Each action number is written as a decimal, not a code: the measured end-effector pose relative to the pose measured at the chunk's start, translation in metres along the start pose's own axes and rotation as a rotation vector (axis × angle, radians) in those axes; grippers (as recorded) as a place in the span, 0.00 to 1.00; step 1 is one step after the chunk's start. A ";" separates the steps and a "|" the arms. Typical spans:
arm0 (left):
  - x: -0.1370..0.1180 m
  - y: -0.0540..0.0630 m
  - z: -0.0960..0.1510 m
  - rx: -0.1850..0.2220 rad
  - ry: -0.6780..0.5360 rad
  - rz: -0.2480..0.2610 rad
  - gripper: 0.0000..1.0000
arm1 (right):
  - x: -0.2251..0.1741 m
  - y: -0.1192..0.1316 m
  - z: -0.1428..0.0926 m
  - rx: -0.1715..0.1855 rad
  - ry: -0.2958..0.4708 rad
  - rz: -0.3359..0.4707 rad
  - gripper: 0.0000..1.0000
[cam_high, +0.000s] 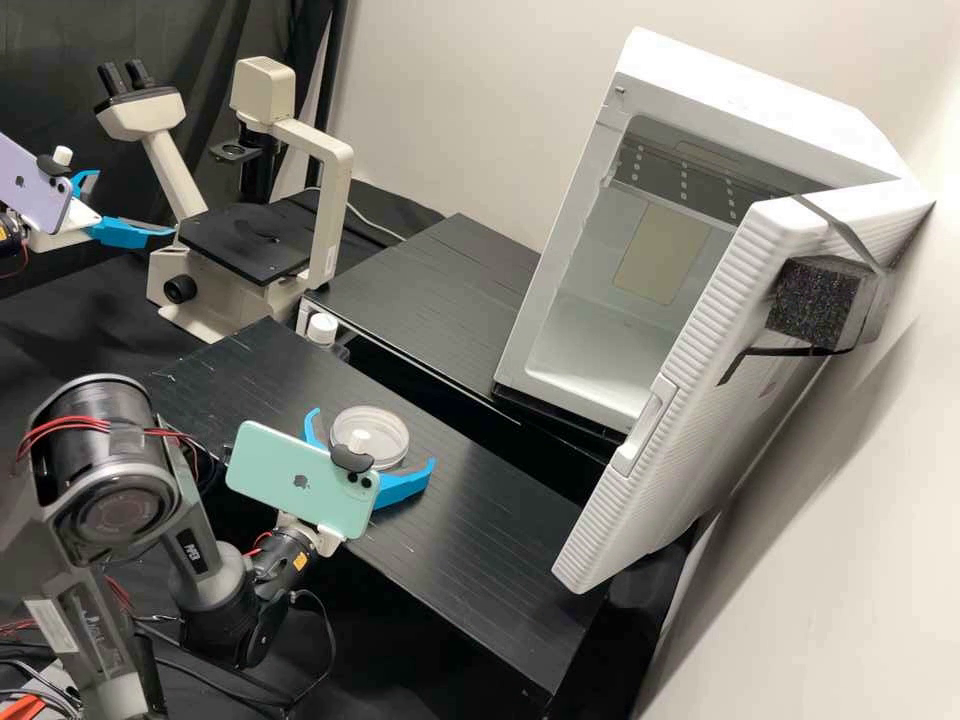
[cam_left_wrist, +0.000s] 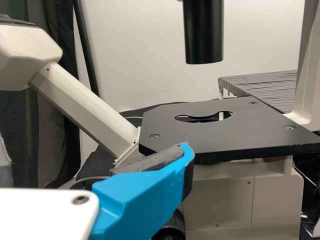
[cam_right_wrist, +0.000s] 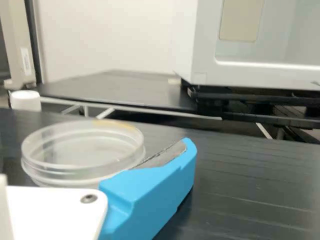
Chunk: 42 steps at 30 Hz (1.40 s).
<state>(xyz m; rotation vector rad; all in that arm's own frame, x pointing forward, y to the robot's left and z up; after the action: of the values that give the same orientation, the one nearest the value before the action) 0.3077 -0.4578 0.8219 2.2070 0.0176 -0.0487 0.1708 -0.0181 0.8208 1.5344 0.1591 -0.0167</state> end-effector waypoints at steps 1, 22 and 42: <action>0.000 0.000 0.000 0.000 0.000 0.000 1.00 | -0.001 0.001 0.000 -0.006 -0.001 0.008 1.00; 0.000 0.000 0.000 0.000 0.000 0.000 1.00 | 0.002 -0.002 -0.013 -0.016 -0.020 0.006 1.00; 0.000 0.000 0.000 0.000 0.000 0.000 1.00 | 0.003 -0.005 -0.018 -0.011 -0.021 -0.002 0.00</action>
<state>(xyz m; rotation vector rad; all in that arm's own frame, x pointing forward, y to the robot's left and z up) 0.3077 -0.4578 0.8219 2.2070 0.0176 -0.0487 0.1721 0.0004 0.8154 1.5221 0.1435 -0.0331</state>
